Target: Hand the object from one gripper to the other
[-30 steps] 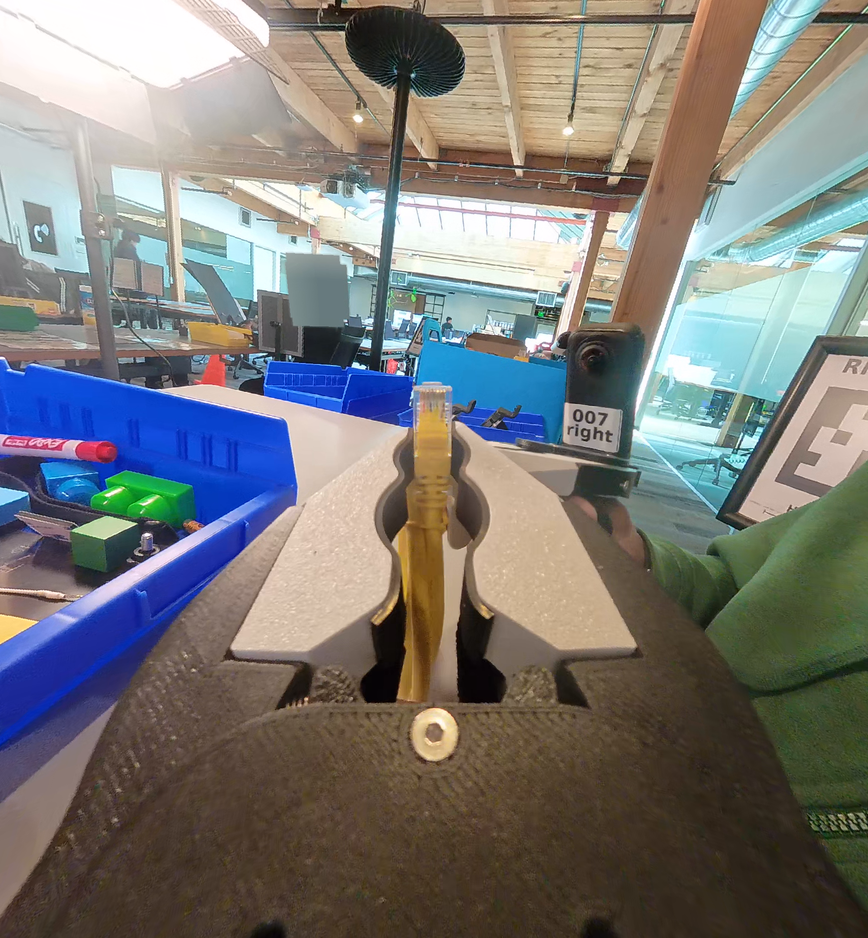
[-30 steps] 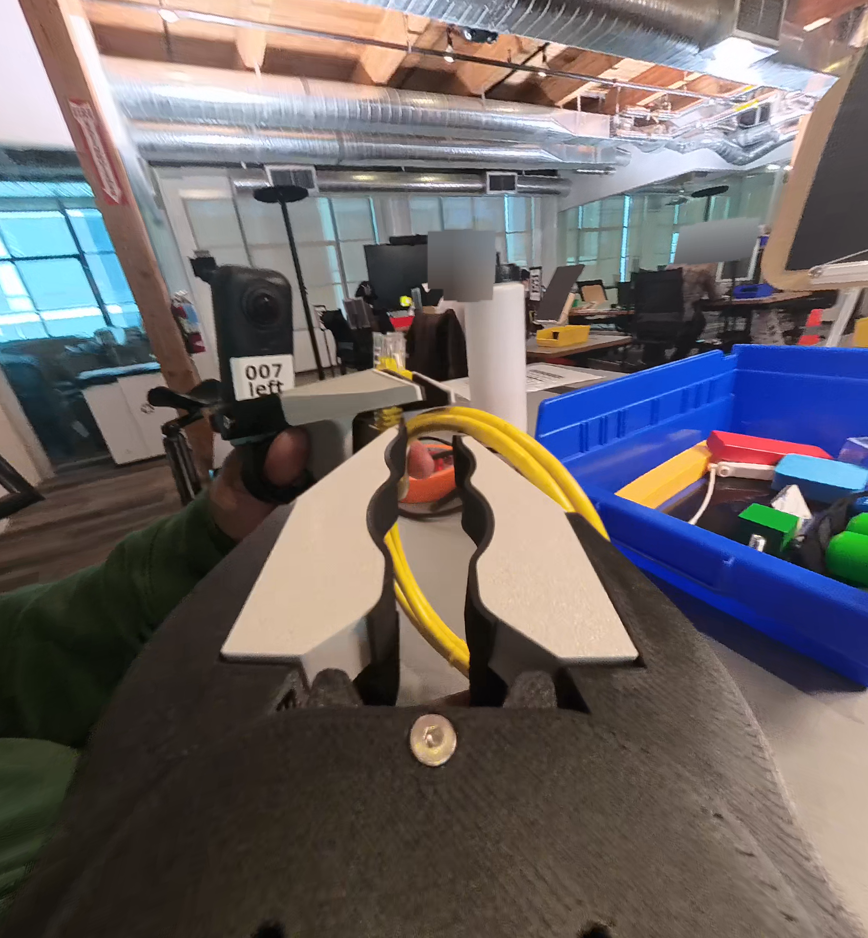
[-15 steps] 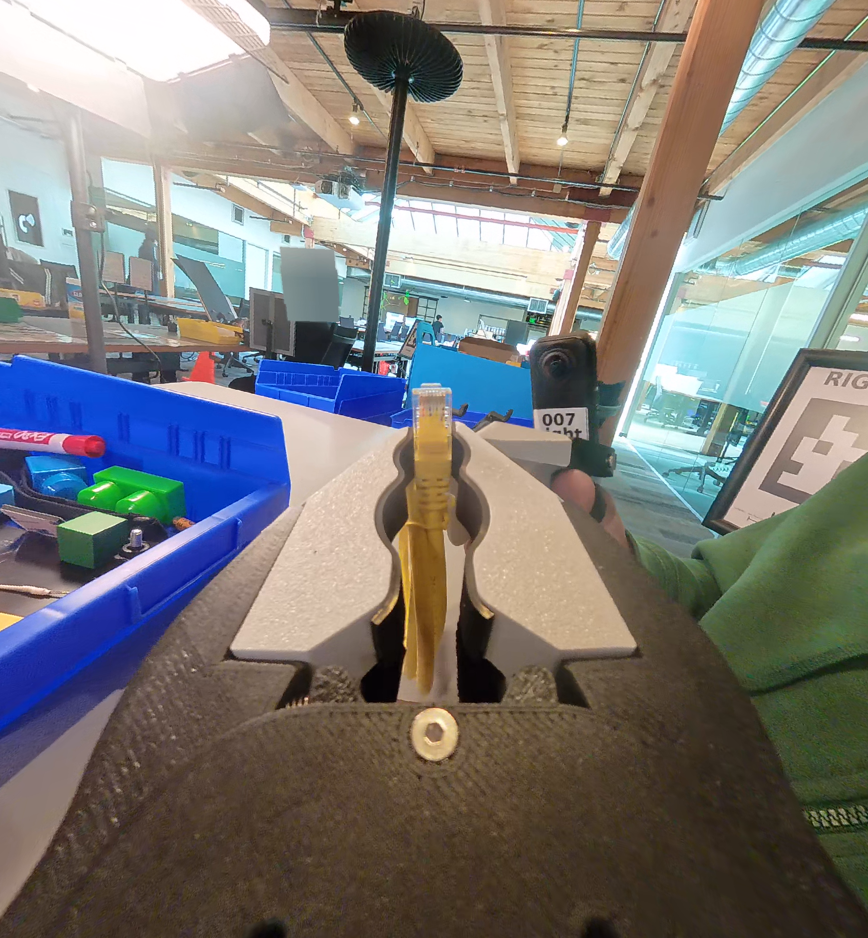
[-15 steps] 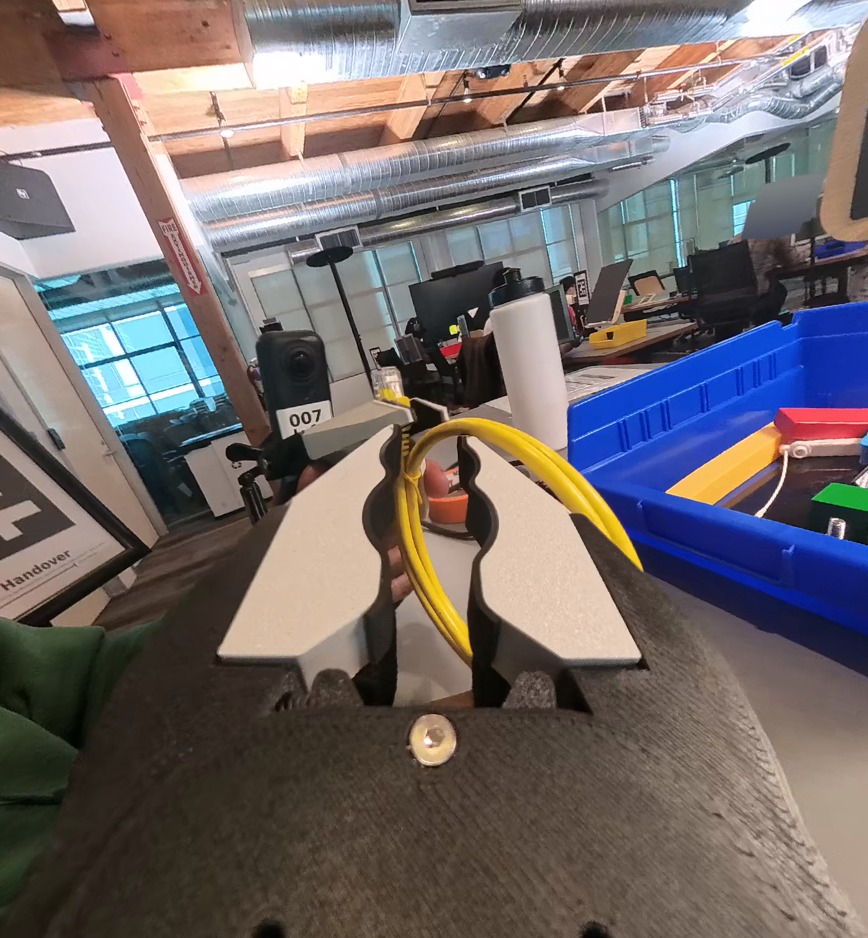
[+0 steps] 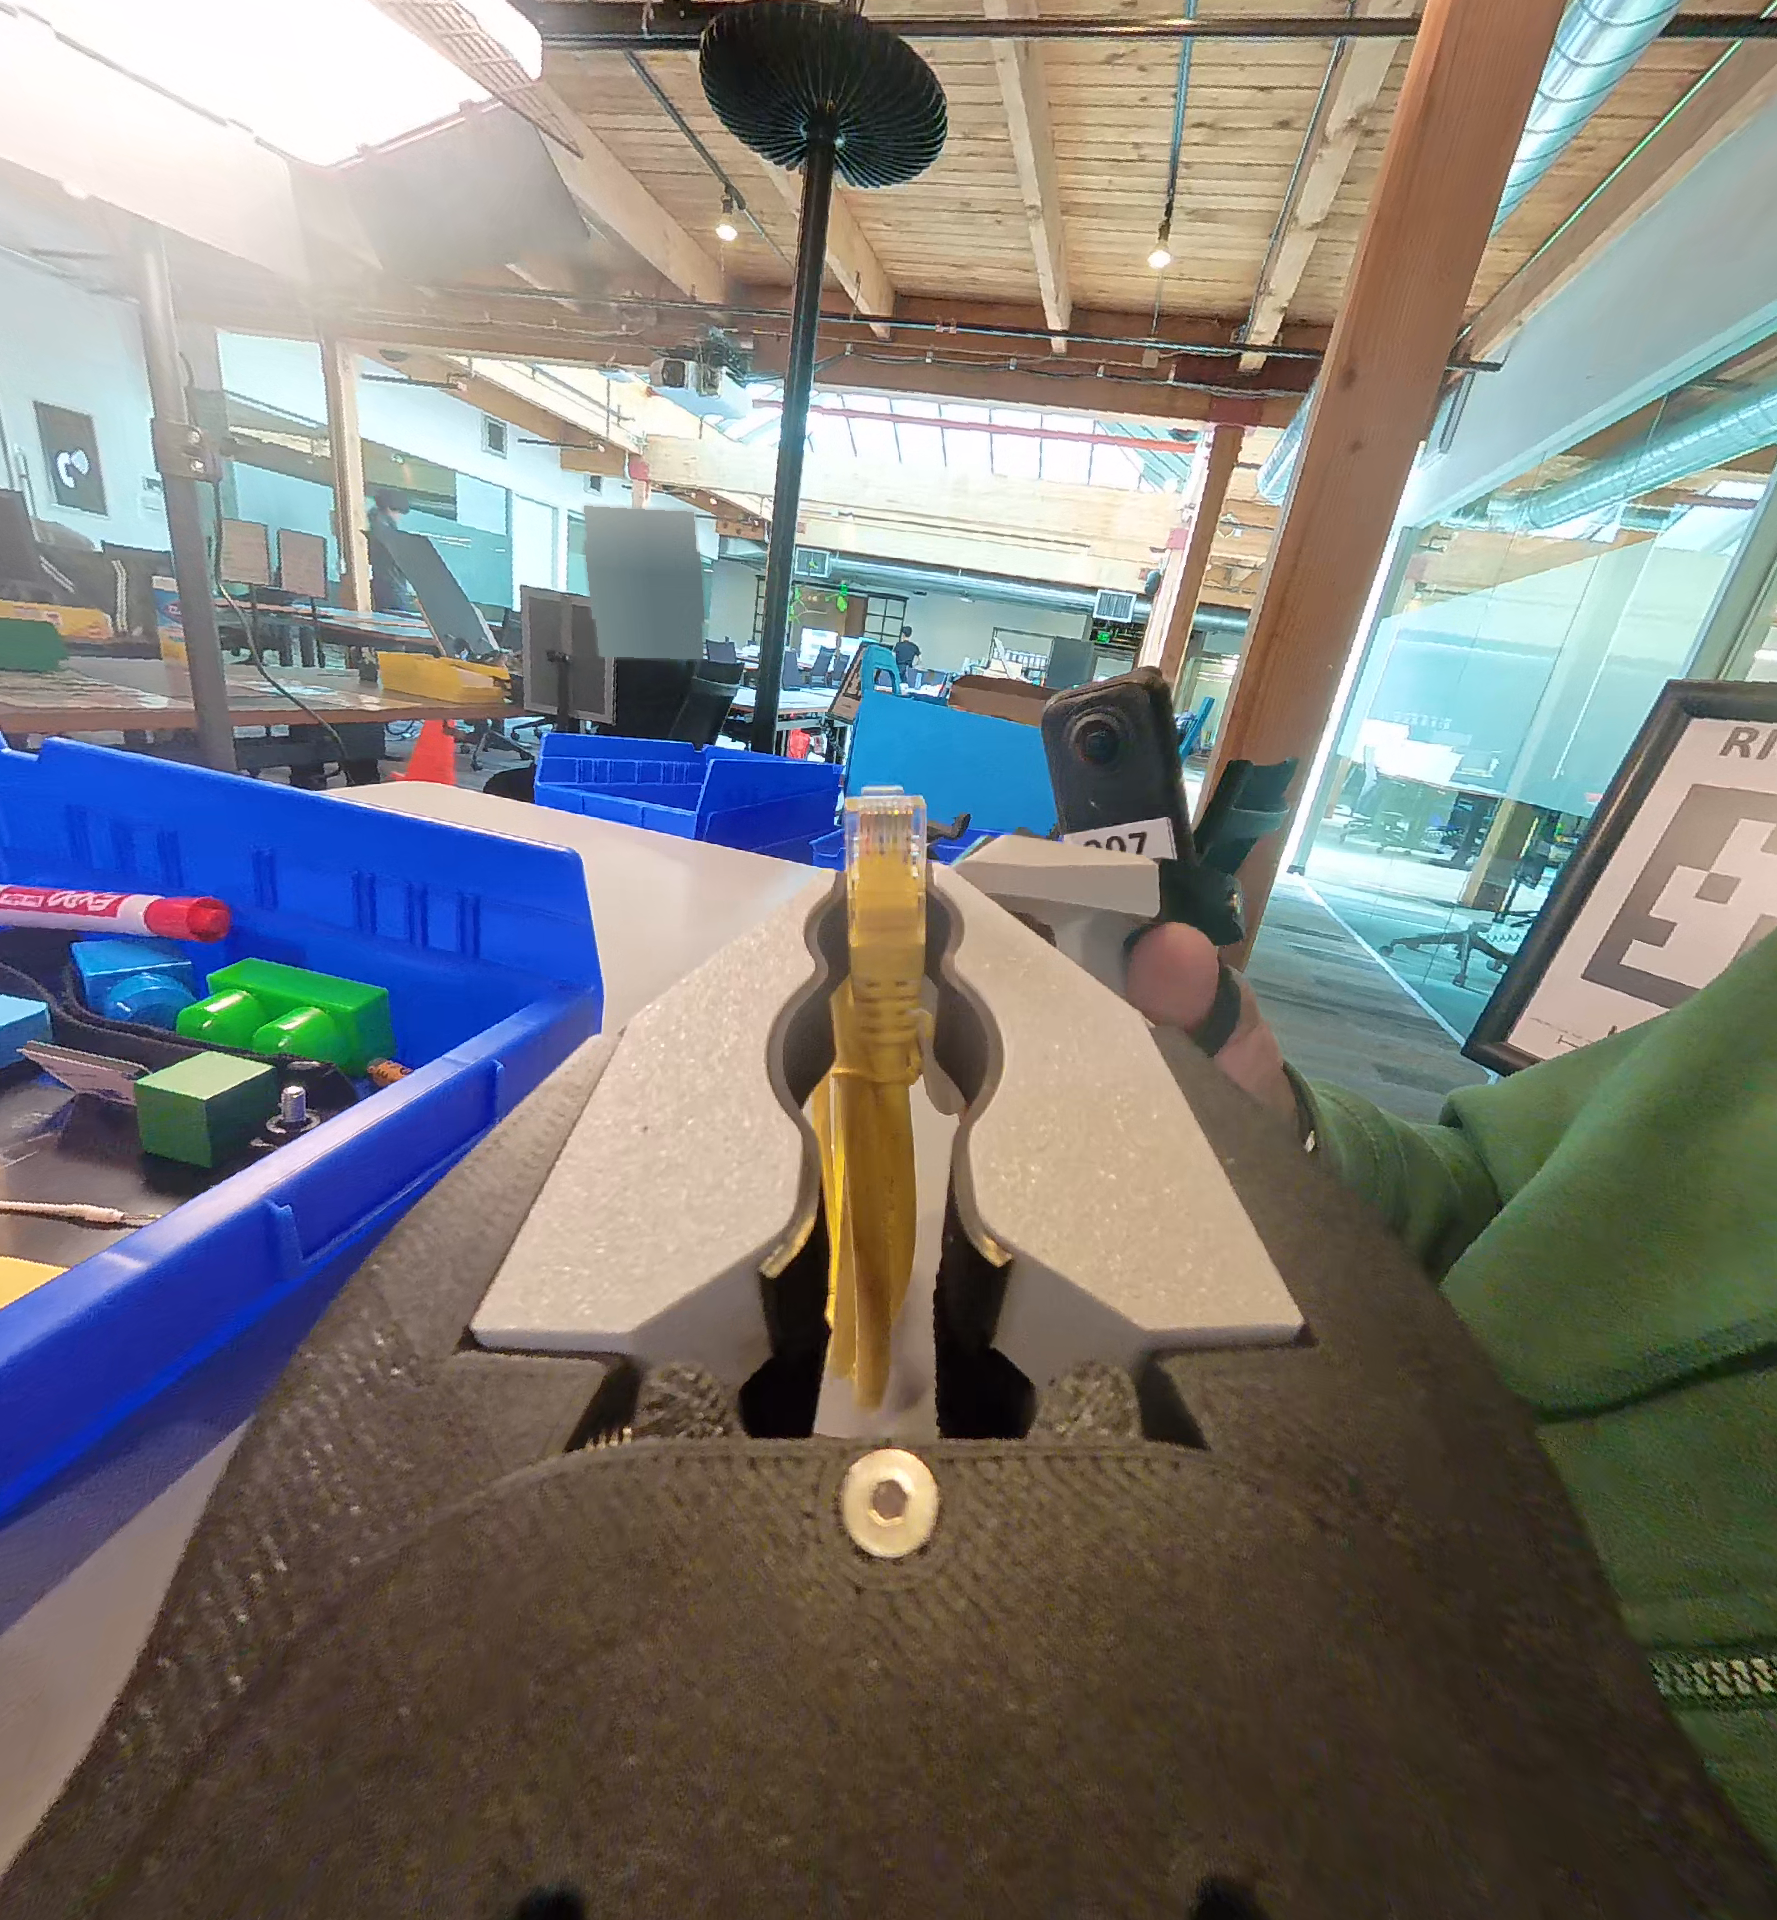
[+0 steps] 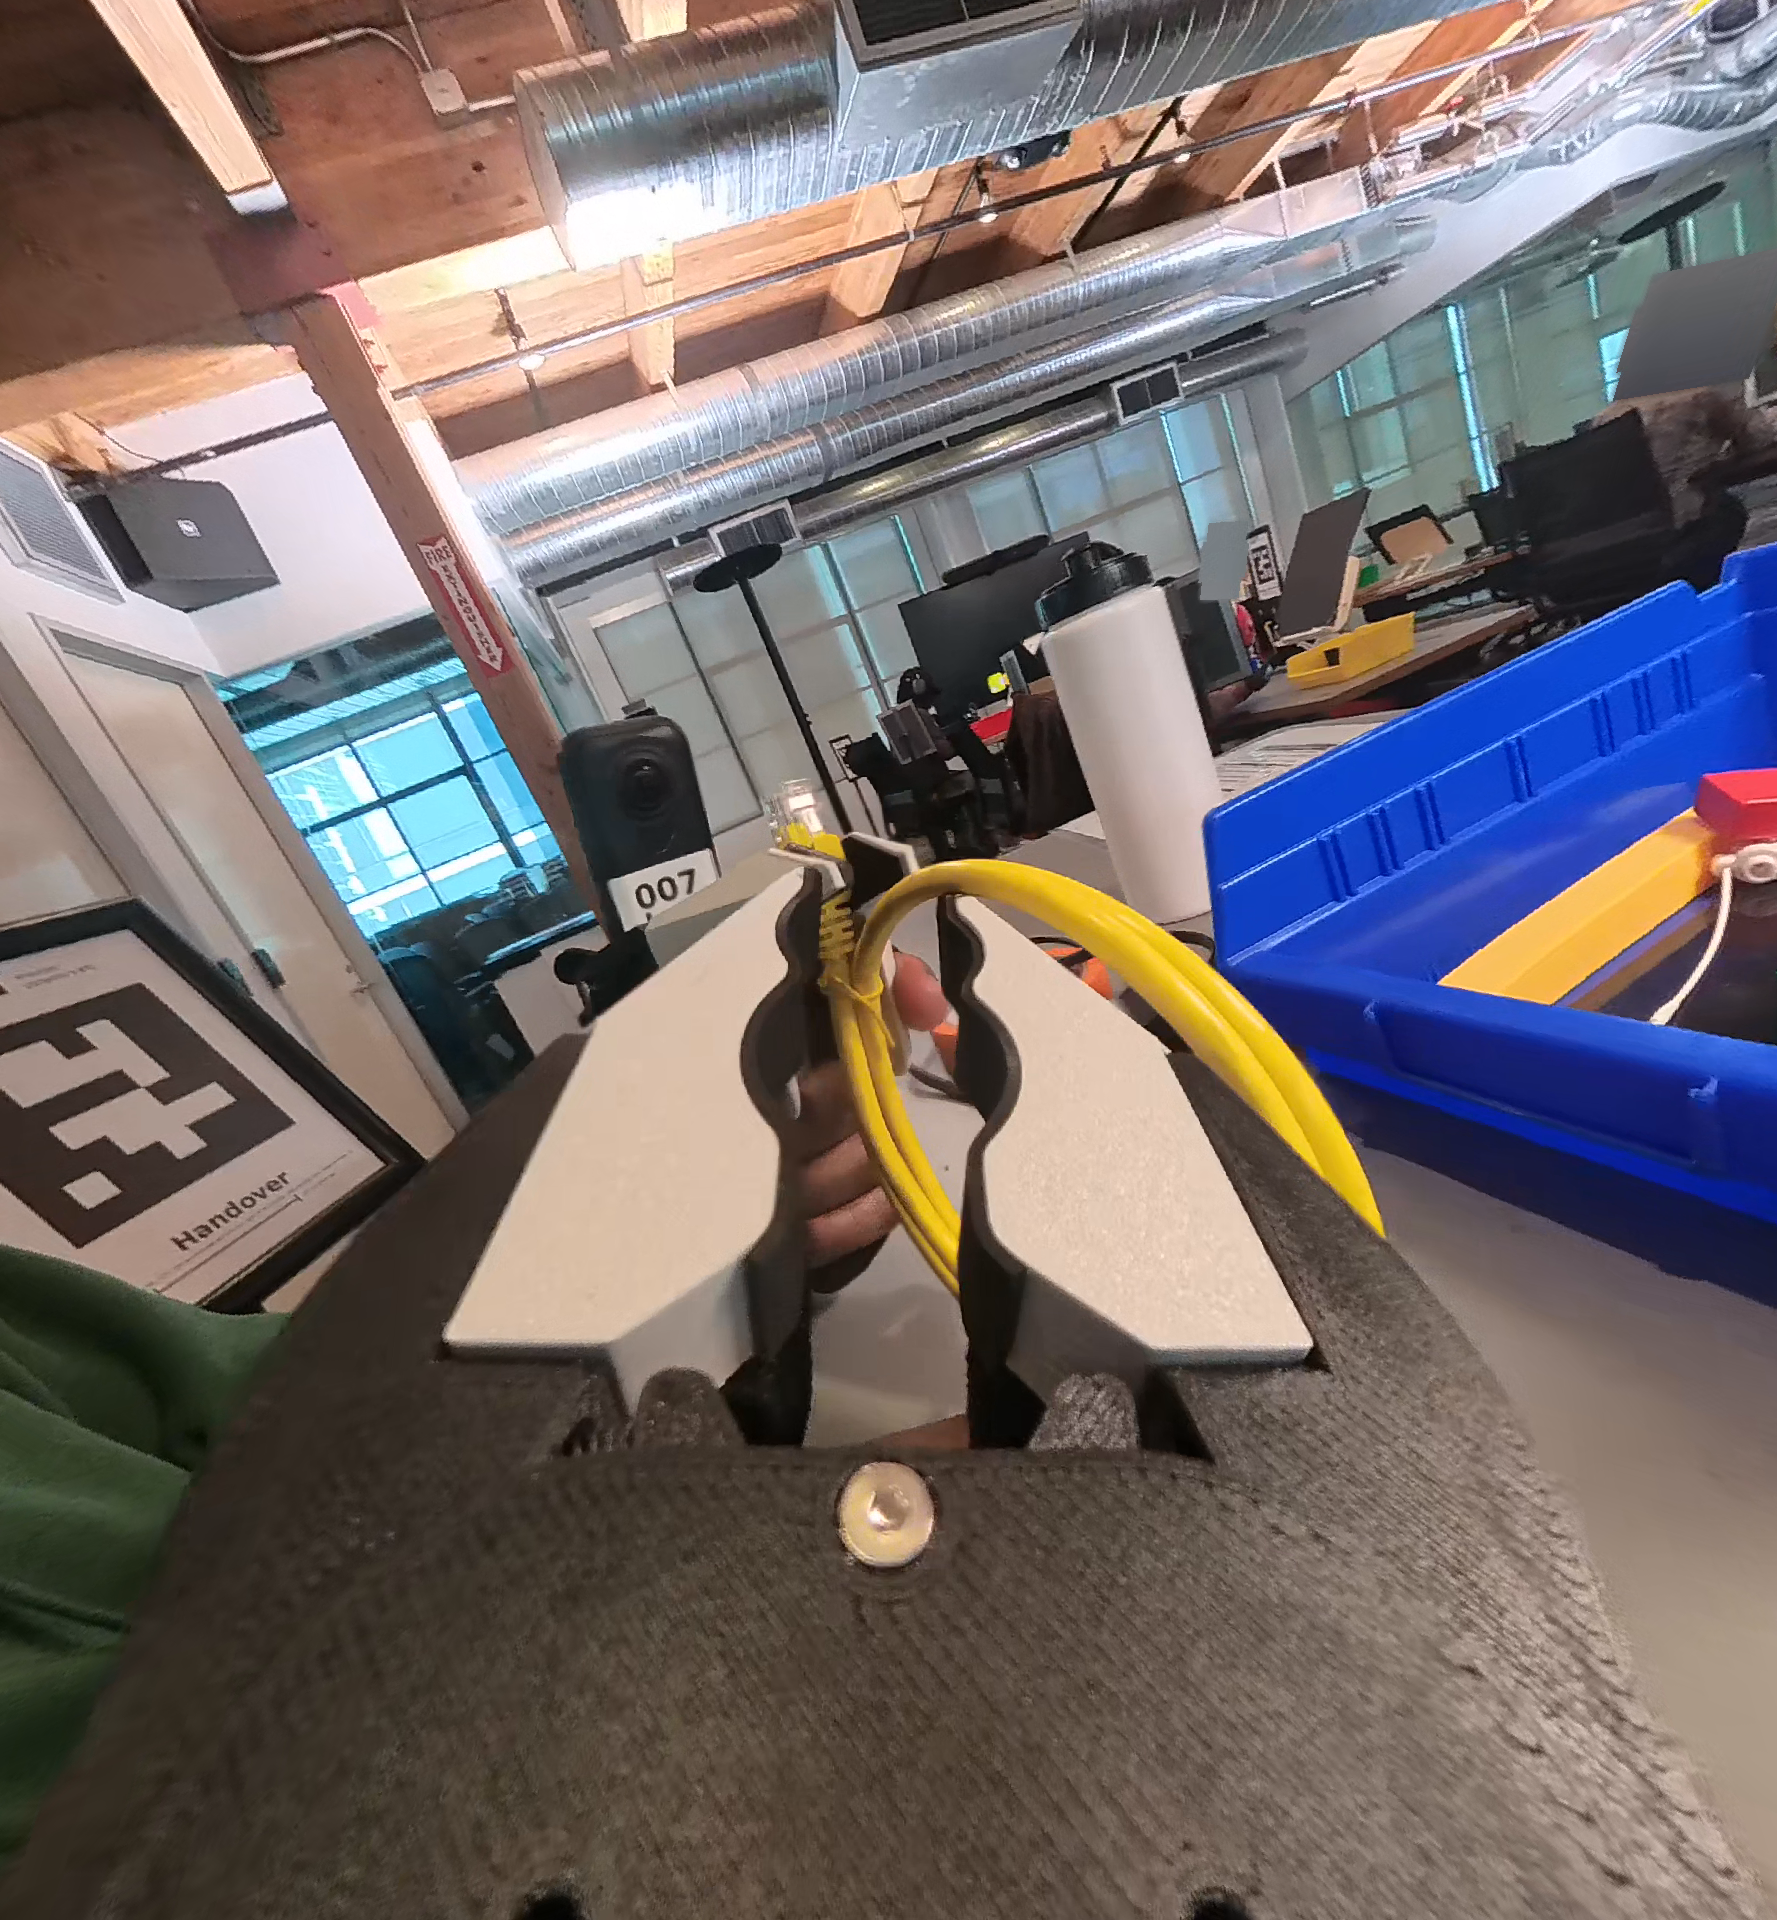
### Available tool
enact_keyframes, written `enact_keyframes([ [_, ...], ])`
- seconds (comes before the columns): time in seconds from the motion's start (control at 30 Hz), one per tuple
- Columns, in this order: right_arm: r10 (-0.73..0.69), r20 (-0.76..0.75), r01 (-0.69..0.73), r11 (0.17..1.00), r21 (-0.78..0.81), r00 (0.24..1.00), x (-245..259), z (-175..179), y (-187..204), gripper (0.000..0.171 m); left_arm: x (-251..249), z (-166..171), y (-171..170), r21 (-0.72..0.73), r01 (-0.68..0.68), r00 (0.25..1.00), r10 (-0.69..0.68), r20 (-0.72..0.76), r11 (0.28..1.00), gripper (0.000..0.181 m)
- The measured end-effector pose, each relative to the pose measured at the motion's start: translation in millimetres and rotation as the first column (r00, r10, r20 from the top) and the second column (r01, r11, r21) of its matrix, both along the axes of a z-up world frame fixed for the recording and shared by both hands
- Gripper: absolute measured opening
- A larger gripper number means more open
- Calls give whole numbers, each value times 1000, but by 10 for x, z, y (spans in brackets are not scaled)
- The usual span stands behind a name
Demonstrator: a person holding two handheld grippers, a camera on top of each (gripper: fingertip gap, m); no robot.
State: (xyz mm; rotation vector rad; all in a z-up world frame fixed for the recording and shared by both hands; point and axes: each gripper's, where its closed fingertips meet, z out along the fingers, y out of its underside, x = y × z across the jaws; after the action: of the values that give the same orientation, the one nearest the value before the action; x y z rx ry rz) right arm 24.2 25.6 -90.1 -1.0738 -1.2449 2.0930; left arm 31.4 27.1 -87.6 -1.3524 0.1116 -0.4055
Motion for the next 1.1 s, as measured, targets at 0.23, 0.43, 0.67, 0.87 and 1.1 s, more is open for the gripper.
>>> enact_keyframes([
  [0.23, 17, 31, -16, 999, -46, 999, -21, -25, 32, 23, -8, -42, 33, -15, -47, 997, 46, -59, 999, 12],
  [0.43, 18, 31, -17, 999, -49, 999, -23, -25, 39, 22, -12, -46, 36, -17, -56, 996, 55, -70, 998, 12],
  [0.67, -43, -14, 43, 999, 19, 999, -4, 3, 56, 6, 9, -20, 12, -5, -21, 999, 20, -40, 1000, 12],
  [0.87, -107, -38, 111, 988, 106, 994, -19, -7, 54, 6, -26, -12, 7, -5, -28, 999, 28, -16, 1000, 12],
  [1.1, -161, -75, 172, 970, 174, 984, -12, 4, 55, 5, -61, 17, -4, 9, -38, 999, 38, 7, 999, 18],
])
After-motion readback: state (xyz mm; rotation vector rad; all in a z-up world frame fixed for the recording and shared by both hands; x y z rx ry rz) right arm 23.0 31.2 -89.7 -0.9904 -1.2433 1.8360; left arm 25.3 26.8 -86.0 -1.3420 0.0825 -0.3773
